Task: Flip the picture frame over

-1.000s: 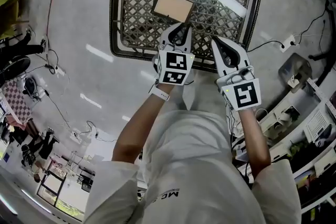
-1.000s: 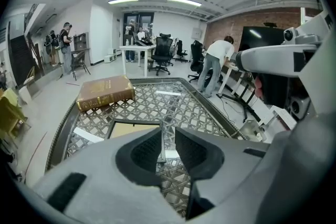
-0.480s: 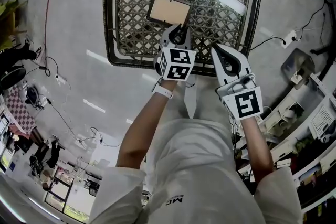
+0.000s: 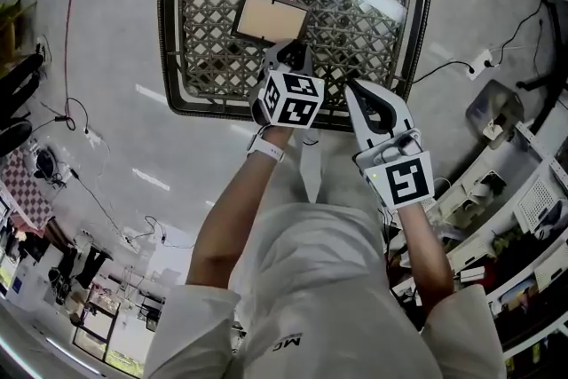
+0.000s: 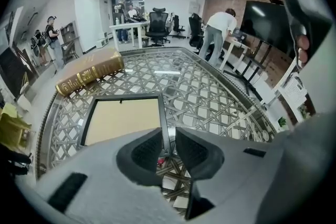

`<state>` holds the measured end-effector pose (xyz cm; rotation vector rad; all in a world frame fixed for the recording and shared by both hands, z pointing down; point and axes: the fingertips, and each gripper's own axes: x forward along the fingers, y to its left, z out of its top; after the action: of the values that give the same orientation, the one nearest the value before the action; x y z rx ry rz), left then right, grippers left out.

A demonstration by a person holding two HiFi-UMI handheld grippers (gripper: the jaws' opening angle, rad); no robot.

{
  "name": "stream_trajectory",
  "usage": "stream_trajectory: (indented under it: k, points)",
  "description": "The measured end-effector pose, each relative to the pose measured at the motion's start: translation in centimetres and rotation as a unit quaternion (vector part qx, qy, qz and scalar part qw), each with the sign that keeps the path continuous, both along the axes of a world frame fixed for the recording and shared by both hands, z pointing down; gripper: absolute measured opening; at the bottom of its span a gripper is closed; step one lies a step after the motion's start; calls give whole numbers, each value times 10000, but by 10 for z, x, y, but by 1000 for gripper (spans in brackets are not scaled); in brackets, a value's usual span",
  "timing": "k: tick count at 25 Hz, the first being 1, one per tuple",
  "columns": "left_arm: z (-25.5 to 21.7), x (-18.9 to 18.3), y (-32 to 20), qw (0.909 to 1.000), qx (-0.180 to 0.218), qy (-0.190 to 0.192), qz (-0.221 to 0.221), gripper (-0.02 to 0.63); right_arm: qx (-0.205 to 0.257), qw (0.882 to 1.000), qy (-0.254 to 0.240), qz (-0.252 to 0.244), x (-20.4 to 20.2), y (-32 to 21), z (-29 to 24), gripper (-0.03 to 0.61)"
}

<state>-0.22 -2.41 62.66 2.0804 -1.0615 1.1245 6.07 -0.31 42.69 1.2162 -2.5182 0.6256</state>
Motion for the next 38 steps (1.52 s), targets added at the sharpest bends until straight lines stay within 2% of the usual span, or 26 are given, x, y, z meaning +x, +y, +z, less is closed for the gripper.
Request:
stream_trajectory:
  k: [11,14,19,25,30,38]
  points:
    - [7,0,-3,9996,-73,-227,-172,64,53,9999,95,-54,13,-1,7,17]
    - [6,-1,-2,9987,-255,-61,-431,58,-5,9999,117,-70,13,0,7,18]
    - [7,-2,-2,9984,-290,22,-487,55,30,9999,98,-27,15,-6,8,17]
    - [-7,1,-3,9982,-161,225,-530,55,128,9999,85,-10,16,-11,3,17]
    - [-24,7,-1,9969,-112,544,-557,55,150,9998,97,-39,15,-9,0,17]
    - [-69,12,1,9931,13,989,-624,55,242,9997,37,-97,9,-5,-10,17]
